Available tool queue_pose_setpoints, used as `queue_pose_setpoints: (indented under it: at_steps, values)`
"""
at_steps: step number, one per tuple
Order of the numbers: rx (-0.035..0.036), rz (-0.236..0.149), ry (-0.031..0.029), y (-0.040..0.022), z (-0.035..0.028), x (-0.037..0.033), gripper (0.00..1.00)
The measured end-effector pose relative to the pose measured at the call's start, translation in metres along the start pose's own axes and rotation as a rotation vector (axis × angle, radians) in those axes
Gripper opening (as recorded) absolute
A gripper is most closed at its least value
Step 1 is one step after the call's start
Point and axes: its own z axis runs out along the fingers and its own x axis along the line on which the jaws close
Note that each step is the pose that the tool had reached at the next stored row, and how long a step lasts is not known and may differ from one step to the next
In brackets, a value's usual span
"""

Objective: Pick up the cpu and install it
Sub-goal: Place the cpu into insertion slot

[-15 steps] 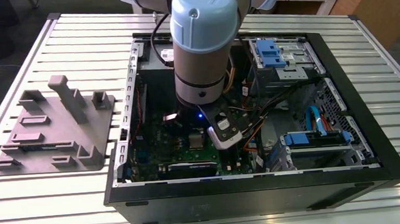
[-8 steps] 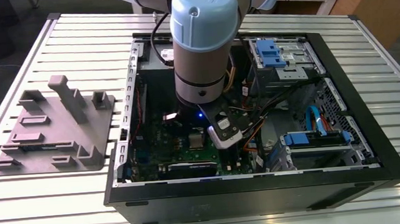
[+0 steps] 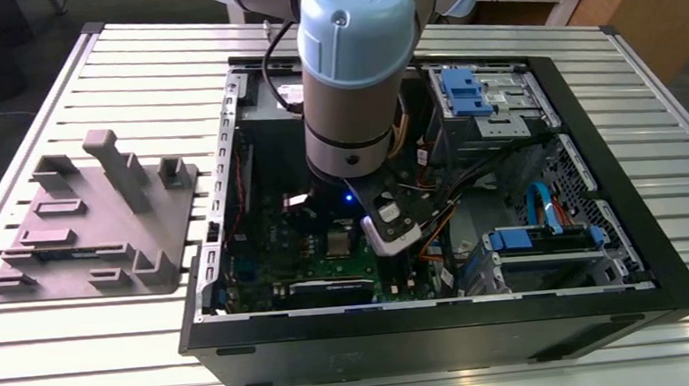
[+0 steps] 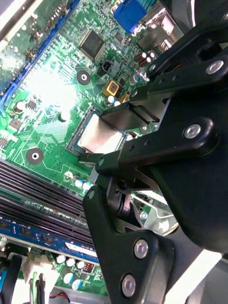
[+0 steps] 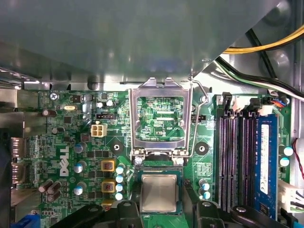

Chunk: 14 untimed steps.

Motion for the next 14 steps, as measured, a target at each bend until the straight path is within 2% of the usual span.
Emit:
queue_pose_setpoints:
  at_steps: [6,14]
  values:
    - [-0.0003,0.000,-0.0001,0.0000,-0.0047,-0.0001,0.46]
    - [-0.0003,0.000,-0.0001,0.0001,-0.0051,-0.0001,0.46]
